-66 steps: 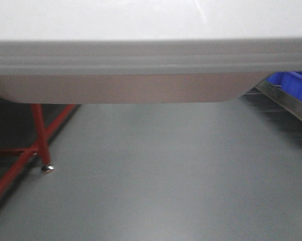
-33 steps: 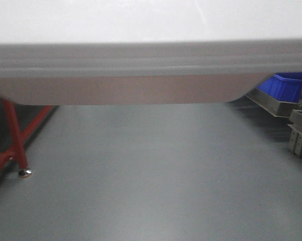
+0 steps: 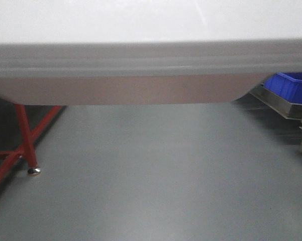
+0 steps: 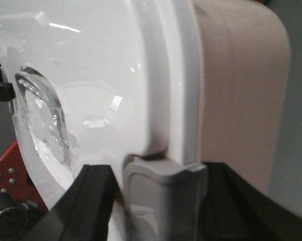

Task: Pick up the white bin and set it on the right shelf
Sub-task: 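Carry the raised bin with both grippers toward the blue-crate shelf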

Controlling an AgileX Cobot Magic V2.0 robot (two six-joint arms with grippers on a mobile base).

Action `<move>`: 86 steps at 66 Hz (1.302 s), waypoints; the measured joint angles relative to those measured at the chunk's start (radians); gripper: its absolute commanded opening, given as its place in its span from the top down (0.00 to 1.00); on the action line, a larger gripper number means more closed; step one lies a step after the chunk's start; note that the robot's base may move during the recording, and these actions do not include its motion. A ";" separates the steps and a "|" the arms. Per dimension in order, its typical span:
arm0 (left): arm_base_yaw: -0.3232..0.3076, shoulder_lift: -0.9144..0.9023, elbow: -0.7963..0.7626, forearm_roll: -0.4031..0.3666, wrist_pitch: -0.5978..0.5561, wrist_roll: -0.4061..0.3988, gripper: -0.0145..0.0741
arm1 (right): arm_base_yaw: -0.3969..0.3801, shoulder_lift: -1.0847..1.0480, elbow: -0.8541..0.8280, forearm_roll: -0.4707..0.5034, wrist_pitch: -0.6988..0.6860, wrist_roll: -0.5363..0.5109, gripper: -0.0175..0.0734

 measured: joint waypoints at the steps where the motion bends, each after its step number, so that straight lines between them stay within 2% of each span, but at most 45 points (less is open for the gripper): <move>1: 0.000 0.000 0.000 0.000 0.000 0.000 0.52 | 0.000 0.000 0.000 0.000 0.000 0.000 0.34; 86: 0.000 0.000 0.000 0.002 0.000 0.000 0.52 | 0.000 0.000 0.000 0.000 0.000 0.000 0.34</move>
